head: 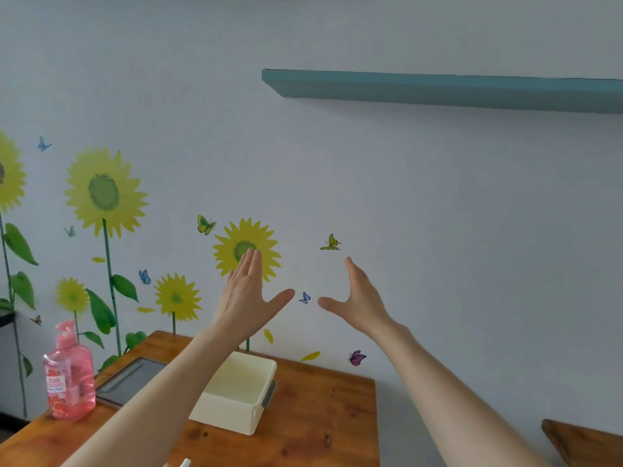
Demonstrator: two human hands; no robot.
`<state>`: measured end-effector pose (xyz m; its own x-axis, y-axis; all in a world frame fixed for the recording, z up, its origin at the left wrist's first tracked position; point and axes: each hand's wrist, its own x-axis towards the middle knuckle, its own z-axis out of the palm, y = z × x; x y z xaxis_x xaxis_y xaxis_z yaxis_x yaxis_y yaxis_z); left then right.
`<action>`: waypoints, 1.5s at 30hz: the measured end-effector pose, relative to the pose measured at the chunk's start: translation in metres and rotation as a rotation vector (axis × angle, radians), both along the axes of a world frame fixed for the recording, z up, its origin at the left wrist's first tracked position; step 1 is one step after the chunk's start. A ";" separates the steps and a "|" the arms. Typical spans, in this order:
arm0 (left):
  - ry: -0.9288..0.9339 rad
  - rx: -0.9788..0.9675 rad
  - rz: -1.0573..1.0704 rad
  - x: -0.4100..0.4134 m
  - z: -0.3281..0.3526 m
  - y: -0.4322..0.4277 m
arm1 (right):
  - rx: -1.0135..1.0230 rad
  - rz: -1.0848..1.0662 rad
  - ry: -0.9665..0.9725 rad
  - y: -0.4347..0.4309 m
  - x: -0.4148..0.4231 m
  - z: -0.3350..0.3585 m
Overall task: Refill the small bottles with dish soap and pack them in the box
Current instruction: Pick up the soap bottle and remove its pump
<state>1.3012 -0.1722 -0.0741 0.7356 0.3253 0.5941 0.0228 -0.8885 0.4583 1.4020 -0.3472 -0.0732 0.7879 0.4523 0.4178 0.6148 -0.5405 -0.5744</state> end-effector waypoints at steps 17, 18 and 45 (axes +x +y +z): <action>0.096 -0.052 -0.058 0.085 -0.034 0.127 | -0.088 0.036 0.061 0.135 0.072 -0.026; 0.115 -0.057 -0.070 0.094 -0.041 0.149 | -0.097 0.033 0.083 0.158 0.080 -0.032; 0.374 -0.118 -0.233 0.154 -0.096 0.281 | -0.048 -0.013 0.304 0.291 0.116 -0.104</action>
